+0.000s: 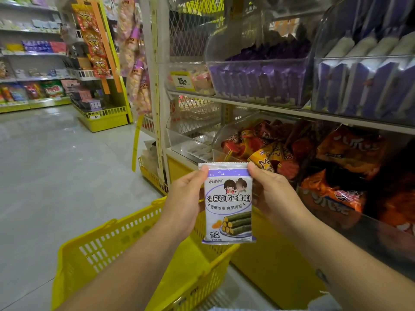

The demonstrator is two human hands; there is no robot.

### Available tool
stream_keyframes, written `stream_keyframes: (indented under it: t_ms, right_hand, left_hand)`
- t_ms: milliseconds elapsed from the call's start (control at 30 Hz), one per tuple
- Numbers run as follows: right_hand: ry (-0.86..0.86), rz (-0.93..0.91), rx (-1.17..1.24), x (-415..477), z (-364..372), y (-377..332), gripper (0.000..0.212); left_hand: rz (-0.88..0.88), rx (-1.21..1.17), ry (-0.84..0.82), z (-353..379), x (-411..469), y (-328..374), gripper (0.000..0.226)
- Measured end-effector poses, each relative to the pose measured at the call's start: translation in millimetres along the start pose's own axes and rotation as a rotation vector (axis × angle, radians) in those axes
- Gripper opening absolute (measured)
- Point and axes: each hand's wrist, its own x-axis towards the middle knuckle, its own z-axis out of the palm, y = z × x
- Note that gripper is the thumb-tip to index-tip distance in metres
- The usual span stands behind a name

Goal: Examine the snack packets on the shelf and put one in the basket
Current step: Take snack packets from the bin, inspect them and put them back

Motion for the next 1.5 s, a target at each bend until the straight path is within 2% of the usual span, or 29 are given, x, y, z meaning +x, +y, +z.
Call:
stream_keyframes:
  t_ms: [100, 267, 367, 567, 700, 900, 1133, 1200, 1333, 1400, 1500]
  right_hand:
    - [-0.048, 0.021, -0.033, -1.2, -3.1, -2.8, 0.036]
    - [-0.37, 0.156, -0.189, -8.6, -15.5, -13.6, 0.047]
    - [-0.453, 0.25, -0.189, -10.3, -18.0, -13.3, 0.043]
    - [-0.358, 0.289, -0.014, -8.7, -14.4, -11.7, 0.042]
    - [-0.24, 0.281, 0.159, -5.1, -13.5, -12.9, 0.039]
    - [-0.131, 0.276, 0.35, -0.9, -14.4, -11.2, 0.033]
    - [-0.146, 0.257, 0.432, -2.5, -14.3, -13.9, 0.031]
    - [-0.146, 0.205, 0.391, -2.8, -13.8, -13.6, 0.031]
    - [-0.11, 0.04, 0.07, -5.1, -7.9, -10.8, 0.029]
    - [-0.056, -0.024, -0.037, -7.1, -1.3, -7.7, 0.025]
    - [-0.091, -0.106, -0.113, -12.1, 9.7, -2.7, 0.019]
  left_hand:
    - [-0.005, -0.04, -0.001, 0.6, -2.2, 2.2, 0.03]
    - [-0.02, -0.175, 0.061, -6.5, -1.4, 13.2, 0.033]
    - [-0.068, -0.243, 0.057, -14.2, 1.2, 17.4, 0.036]
    - [-0.312, -0.13, -0.215, -26.6, -4.8, 19.4, 0.045]
    - [-0.332, -0.042, -0.395, -30.8, -9.6, 19.7, 0.049]
    - [-0.184, -0.042, -0.311, -25.2, -7.7, 11.0, 0.047]
    - [-0.091, 0.051, -0.326, -25.0, -8.4, 11.2, 0.052]
    - [-0.036, 0.164, -0.3, -24.2, -9.2, 11.7, 0.051]
    - [0.152, 0.344, -0.118, -18.2, -11.8, 14.3, 0.051]
    - [0.224, 0.323, -0.149, -13.1, -13.2, 13.0, 0.042]
    - [0.183, 0.207, -0.231, -4.2, -13.6, 6.4, 0.039]
